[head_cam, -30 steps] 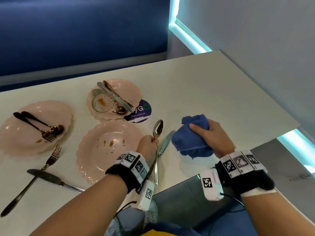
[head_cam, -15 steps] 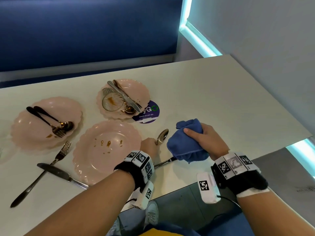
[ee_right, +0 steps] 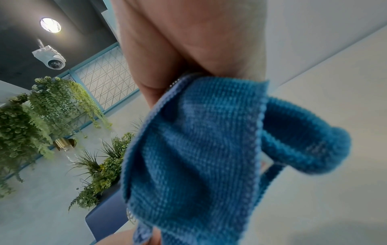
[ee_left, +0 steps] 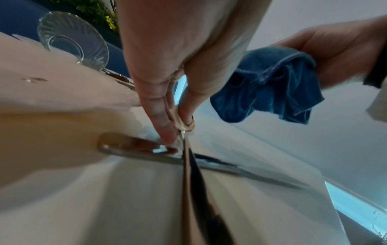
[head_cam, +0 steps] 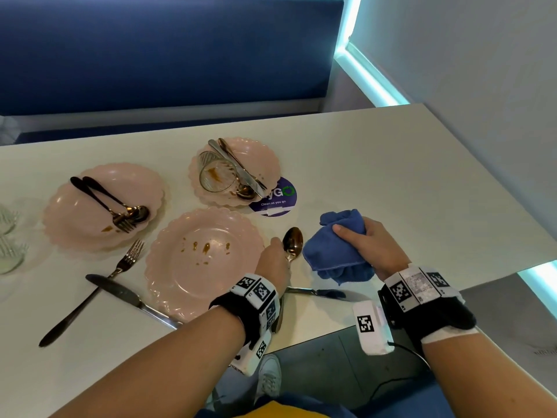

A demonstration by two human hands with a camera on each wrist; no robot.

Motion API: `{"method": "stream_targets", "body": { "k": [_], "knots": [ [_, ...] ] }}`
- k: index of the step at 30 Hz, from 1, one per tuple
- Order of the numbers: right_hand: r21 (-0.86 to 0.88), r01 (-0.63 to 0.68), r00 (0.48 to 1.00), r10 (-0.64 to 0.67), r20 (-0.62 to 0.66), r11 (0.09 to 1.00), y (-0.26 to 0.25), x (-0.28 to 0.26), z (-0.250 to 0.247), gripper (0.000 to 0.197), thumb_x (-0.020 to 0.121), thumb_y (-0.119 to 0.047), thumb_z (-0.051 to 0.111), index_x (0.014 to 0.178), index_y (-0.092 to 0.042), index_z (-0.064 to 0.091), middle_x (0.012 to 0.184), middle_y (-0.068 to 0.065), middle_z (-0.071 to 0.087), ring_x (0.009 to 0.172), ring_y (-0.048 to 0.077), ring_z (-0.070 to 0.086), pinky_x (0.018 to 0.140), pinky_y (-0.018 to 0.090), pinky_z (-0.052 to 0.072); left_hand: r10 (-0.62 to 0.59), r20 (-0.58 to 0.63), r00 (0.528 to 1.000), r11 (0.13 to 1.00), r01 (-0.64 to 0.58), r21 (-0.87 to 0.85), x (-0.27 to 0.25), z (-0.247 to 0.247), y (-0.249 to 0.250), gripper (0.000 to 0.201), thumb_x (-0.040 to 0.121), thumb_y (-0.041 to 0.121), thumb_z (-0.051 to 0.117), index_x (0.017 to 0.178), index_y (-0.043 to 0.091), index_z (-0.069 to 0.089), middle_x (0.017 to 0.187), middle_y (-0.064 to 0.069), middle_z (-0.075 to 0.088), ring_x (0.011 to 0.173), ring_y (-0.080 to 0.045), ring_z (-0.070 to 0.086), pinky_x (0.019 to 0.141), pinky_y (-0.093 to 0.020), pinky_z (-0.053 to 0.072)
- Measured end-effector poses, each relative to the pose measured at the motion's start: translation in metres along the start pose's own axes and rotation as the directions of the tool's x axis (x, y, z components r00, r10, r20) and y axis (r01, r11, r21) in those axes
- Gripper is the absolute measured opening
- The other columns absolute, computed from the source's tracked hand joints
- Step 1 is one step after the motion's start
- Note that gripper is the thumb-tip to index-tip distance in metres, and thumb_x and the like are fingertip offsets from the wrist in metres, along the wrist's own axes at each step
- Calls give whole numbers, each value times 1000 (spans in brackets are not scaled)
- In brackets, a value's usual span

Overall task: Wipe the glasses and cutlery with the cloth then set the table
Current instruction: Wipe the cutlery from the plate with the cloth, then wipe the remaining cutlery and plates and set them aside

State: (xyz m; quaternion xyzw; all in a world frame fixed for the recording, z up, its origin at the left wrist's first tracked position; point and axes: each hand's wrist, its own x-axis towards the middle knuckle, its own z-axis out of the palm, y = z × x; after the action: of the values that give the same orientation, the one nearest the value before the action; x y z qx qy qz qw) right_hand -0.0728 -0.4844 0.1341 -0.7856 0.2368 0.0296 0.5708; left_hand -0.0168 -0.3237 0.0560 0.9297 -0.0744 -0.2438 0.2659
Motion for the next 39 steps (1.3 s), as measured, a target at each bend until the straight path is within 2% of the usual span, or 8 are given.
{"method": "stream_targets", "body": {
  "k": [7, 10, 15, 20, 27, 30, 33, 39],
  "knots": [
    [33, 39, 999, -39, 16, 999, -14, 7, 7, 26, 91, -31, 58, 113, -18, 61, 106, 6, 69, 101, 22, 64, 94, 42, 49, 16, -317, 948, 969, -93, -229, -19, -65, -40, 17, 89, 12, 53, 105, 9, 58, 98, -7, 64, 84, -18, 60, 73, -29, 52],
    [112, 22, 998, -29, 58, 993, -22, 13, 24, 35, 91, -34, 57, 122, -17, 54, 117, 6, 65, 109, 21, 61, 102, 45, 45, -117, -420, 900, 980, 174, 99, -12, -102, -100, 32, 89, 20, 54, 116, 3, 55, 118, -18, 55, 108, -32, 52, 93, -41, 44],
    [104, 43, 986, -59, 155, 994, -34, 22, 62, 27, 90, -33, 57, 116, -23, 54, 116, 5, 63, 111, 21, 59, 104, 45, 43, -474, -306, 826, 877, 473, -82, -17, -124, -147, 50, 91, 27, 52, 129, -3, 39, 128, -23, 45, 117, -40, 47, 94, -46, 41],
    [10, 63, 972, -64, 227, 998, -42, 28, 84, 27, 84, -38, 62, 108, -29, 54, 117, 5, 63, 112, 21, 59, 104, 46, 42, -414, -153, 897, 896, 373, -240, -23, -127, -157, 29, 95, 21, 44, 111, 0, 55, 106, -17, 54, 99, -28, 51, 81, -34, 36],
    [-136, 298, 899, -230, 373, 945, -70, 25, 116, 45, 90, -26, 58, 132, -17, 44, 124, -1, 57, 117, 15, 54, 99, 28, 43, -395, -251, 884, 670, 90, -737, -39, -146, -175, 20, 97, 25, 39, 113, 17, 48, 112, -11, 56, 93, -25, 54, 91, -45, 48],
    [-328, 523, 811, -341, 475, 786, -73, 23, 152, 67, 92, -31, 54, 147, -14, 19, 143, -2, 36, 132, 11, 32, 109, 26, 26, -394, -320, 862, 556, -55, -830, -46, -152, -167, 22, 99, 31, 36, 111, 21, 50, 105, -4, 56, 87, -18, 54, 80, -37, 49],
    [-712, 500, 863, -224, 452, 493, -55, 18, 183, 70, 94, -53, 29, 150, -19, 3, 160, 1, -2, 147, 19, -4, 118, 42, 0, -427, -386, 818, 499, -142, -855, -44, -161, -149, 32, 98, 38, 36, 119, 22, 53, 112, 2, 58, 101, -19, 54, 96, -38, 44],
    [-402, 676, 710, -398, 581, 618, -45, -15, 215, 82, 83, -65, 2, 149, -18, 11, 156, -4, -11, 146, 15, -11, 117, 32, -7, -309, -501, 808, 493, -314, -811, -26, -161, -102, 26, 99, 26, 40, 85, 17, 62, 87, -11, 63, 83, -20, 59, 83, -34, 47]
  ]
}}
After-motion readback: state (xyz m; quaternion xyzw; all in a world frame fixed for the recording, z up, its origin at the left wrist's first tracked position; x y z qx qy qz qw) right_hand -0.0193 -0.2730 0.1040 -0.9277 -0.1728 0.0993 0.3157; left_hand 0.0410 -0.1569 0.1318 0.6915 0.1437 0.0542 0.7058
